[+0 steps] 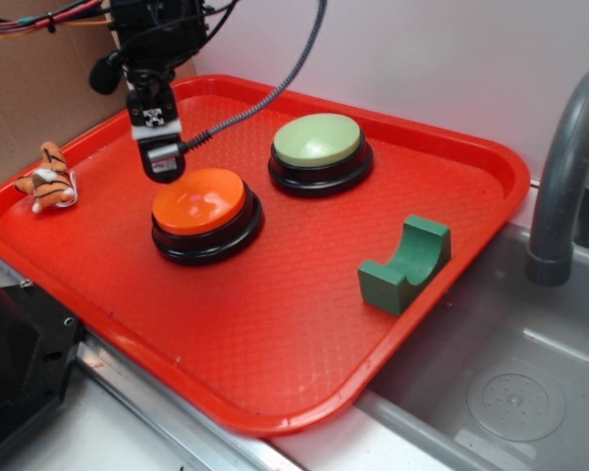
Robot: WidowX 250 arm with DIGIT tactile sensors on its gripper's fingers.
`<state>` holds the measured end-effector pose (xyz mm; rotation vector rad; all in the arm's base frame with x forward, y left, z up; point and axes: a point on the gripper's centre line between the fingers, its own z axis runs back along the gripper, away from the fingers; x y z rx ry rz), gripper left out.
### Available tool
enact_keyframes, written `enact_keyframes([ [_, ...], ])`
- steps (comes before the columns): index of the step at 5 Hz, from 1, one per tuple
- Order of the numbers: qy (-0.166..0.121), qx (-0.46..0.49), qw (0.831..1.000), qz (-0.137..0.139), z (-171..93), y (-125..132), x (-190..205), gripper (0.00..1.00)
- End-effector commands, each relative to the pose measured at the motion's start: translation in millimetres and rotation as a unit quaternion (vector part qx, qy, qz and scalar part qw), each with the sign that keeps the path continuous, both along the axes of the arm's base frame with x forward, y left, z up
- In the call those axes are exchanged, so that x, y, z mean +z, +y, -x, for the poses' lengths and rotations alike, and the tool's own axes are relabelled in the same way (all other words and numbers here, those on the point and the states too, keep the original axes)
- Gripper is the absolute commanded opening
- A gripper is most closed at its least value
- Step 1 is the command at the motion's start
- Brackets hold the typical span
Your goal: Push the orange button.
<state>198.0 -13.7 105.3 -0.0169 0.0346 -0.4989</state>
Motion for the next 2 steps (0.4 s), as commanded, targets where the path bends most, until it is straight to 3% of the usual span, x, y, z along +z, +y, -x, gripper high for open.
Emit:
enact_keyframes([
  [1, -0.042, 0.014, 0.999, 0.002, -7.6, -2.7, 28.7, 1.00],
  [2, -0.043, 0.017, 0.999, -0.002, -3.4, -2.2, 39.0, 1.00],
])
